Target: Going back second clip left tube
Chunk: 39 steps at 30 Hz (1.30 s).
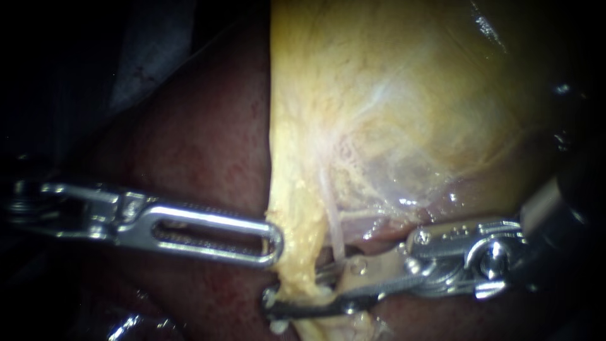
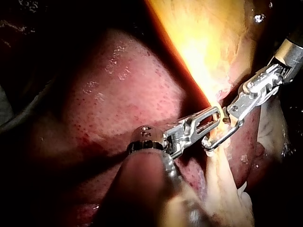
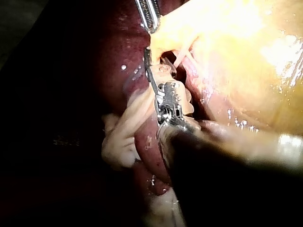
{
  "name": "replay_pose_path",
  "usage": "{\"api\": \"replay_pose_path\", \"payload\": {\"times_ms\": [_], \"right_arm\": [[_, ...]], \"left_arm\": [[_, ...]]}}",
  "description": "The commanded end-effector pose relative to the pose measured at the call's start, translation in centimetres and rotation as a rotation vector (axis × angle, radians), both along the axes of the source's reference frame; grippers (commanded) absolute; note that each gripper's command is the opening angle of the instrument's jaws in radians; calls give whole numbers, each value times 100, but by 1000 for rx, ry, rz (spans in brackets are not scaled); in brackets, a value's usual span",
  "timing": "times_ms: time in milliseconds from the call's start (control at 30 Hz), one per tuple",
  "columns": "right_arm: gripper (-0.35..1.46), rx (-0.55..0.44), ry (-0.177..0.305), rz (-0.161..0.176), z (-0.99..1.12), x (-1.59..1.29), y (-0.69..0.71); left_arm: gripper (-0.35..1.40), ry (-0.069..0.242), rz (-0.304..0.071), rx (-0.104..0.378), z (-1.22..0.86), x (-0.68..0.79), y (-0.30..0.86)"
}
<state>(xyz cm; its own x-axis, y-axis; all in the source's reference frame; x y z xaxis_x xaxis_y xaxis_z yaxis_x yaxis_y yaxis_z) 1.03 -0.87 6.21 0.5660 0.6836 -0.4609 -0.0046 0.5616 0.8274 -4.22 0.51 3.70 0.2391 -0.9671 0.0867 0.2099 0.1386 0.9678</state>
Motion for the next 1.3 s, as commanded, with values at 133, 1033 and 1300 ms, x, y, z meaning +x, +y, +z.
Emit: {"api": "replay_pose_path", "payload": {"times_ms": [133,1033,1300], "right_arm": [[-35,1,0,0,0,0,0],[48,-32,8,2,3,12,-3],[49,-36,11,5,-3,4,1]], "left_arm": [[-35,-1,0,-1,0,0,0],[-35,-1,0,-1,1,0,1],[-35,-1,0,-1,1,0,1]]}}
